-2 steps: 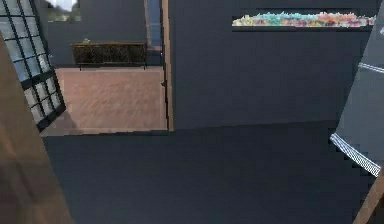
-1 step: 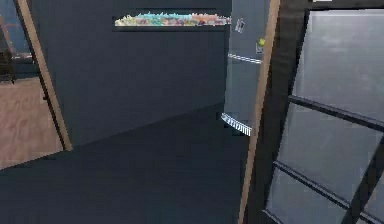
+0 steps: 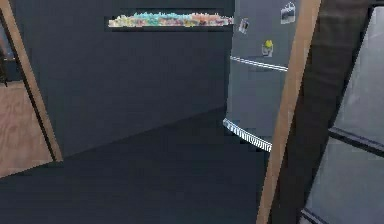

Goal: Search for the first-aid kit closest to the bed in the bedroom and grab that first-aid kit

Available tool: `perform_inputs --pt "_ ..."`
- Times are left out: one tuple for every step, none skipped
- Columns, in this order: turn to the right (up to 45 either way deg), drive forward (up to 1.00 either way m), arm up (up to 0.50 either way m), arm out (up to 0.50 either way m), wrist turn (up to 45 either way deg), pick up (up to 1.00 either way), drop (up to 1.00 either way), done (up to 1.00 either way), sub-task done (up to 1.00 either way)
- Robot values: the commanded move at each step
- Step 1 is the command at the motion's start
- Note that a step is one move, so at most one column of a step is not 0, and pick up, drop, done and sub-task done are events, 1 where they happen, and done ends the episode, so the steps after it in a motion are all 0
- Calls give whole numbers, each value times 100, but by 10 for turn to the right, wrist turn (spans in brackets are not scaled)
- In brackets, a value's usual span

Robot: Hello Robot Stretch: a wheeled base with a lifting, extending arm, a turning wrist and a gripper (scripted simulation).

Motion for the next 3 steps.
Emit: perform_inputs --pt "-390 0 0 0 0 0 0 0 0" --pt "0 40 0 0 0 0 0 0 0" --pt "-120 0 0 0 0 0 0 0 0"
